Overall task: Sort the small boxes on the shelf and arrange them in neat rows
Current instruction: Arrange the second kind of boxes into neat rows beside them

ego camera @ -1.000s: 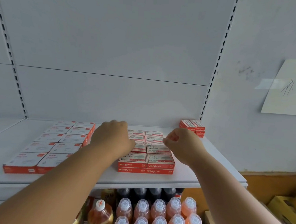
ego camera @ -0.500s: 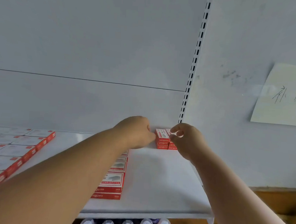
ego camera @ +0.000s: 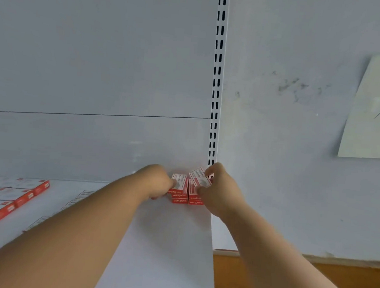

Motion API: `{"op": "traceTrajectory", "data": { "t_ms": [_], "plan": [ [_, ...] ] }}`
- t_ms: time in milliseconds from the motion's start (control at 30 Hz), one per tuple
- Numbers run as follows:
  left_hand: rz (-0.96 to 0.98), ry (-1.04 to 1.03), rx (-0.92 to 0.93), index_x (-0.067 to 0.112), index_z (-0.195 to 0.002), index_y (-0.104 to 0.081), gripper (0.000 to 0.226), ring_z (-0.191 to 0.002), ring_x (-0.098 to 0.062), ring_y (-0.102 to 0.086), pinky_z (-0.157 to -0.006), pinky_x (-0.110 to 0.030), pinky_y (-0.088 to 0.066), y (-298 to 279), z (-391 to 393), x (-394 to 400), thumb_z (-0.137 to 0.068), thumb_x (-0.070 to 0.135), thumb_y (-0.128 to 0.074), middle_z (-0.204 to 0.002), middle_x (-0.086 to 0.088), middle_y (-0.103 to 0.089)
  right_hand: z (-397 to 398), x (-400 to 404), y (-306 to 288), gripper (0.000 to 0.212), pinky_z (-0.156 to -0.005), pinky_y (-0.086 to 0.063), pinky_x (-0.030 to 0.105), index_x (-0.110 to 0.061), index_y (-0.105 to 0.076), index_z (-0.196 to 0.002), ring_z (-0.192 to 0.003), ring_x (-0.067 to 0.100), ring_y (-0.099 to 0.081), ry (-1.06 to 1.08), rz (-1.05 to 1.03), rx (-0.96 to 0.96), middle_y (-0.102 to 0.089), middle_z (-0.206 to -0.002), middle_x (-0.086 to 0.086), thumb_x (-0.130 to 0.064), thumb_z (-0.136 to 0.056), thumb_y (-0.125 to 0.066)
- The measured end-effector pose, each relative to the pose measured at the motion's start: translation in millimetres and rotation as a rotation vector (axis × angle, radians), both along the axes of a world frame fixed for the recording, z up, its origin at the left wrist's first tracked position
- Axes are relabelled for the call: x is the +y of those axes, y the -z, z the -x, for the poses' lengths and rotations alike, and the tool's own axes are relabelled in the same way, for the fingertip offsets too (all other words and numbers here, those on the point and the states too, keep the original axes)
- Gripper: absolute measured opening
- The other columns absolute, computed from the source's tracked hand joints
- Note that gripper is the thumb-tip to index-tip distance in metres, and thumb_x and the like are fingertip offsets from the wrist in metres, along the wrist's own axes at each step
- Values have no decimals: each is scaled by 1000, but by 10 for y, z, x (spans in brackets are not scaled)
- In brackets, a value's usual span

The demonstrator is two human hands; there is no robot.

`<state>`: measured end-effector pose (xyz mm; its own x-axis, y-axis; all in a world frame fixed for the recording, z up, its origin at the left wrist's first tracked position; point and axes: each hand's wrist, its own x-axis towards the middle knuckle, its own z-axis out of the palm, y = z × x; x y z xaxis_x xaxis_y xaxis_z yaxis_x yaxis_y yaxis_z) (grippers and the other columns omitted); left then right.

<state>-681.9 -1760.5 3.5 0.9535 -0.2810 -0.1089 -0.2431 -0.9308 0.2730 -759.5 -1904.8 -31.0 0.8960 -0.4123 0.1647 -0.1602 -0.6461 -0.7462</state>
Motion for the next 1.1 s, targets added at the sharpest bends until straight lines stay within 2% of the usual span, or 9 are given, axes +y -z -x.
{"op": "traceTrajectory", "data": {
  "t_ms": [67, 133, 233, 300, 367, 467, 667, 867, 1100],
  "plan": [
    [21, -42, 10, 11, -78, -65, 39, -48, -19, -45, -50, -25, -32, -39, 19, 28, -98, 41, -50, -61, -6, -60, -3, -32, -3, 45, -62, -53, 34, -22, -45, -125, -82, 26, -66, 0, -156, -46, -64, -105, 1, -11, -84, -57],
    [186, -63, 51, 9, -80, -63, 34, -54, -20, -49, -51, -25, -33, -52, 36, 73, -99, 35, -51, -70, -8, -64, 11, -48, -16, 43, -55, -52, 31, -19, -54, -124, -73, 22, -65, 6, -279, -107, -67, -101, 1, -7, -83, -54],
    [706, -115, 116, 13, -88, -59, 14, -64, -13, -60, -56, -26, -40, -19, 116, 119, -100, 18, -54, -86, -9, -69, 68, -23, -58, 31, -41, -41, 20, -20, -65, -110, -57, 10, -58, -39, -522, -198, -67, -85, -3, -3, -88, -54],
    [1031, -149, 166, 17, -100, -57, 8, -65, -13, -62, -57, -25, -45, -11, 174, 132, -100, 9, -54, -91, -9, -69, 89, 6, -85, 31, -46, -46, 18, -19, -64, -113, -61, 9, -60, -87, -743, -235, -67, -92, 0, 0, -90, -55],
    [1207, -146, 210, 25, -112, -54, 23, -69, -16, -65, -58, -26, -48, -24, 219, 158, -100, 6, -52, -92, -9, -70, 85, 36, -99, 31, -52, -50, 22, -14, -64, -117, -66, 13, -60, -139, -892, -255, -69, -100, 6, 2, -92, -55],
    [1269, -114, 234, 29, -118, -54, 29, -80, -19, -69, -61, -27, -47, -82, 282, 242, -100, 7, -52, -98, -7, -74, 90, 94, -130, 29, -54, -46, 22, -15, -66, -114, -68, 15, -55, -193, -949, -243, -70, -97, 6, 2, -94, -53],
    [1334, -103, 155, 13, -108, -64, 20, -73, -14, -68, -64, -27, -46, -197, 276, 558, -92, 2, -61, -93, -4, -75, 87, 331, -243, 31, -54, -43, 24, -18, -70, -110, -67, 15, -56, -234, -925, -260, -72, -91, 1, 1, -94, -50],
    [1326, -45, 99, 27, -120, -56, 43, -81, -23, -76, -67, -33, -52, -234, 165, 1096, -87, 0, -68, -97, -7, -76, 95, 768, -319, 25, -62, -44, 31, -16, -68, -109, -74, 20, -66, -187, -766, -268, -74, -102, 11, -2, -95, -53],
    [1319, -102, 57, 21, -111, -58, 27, -75, -18, -75, -70, -33, -59, -137, 24, 1751, -90, 10, -69, -90, -5, -76, 62, 1410, -334, 15, -58, -42, 29, -11, -60, -104, -67, 19, -66, -57, -687, -259, -73, -95, 11, -3, -91, -61]
  ]
}}
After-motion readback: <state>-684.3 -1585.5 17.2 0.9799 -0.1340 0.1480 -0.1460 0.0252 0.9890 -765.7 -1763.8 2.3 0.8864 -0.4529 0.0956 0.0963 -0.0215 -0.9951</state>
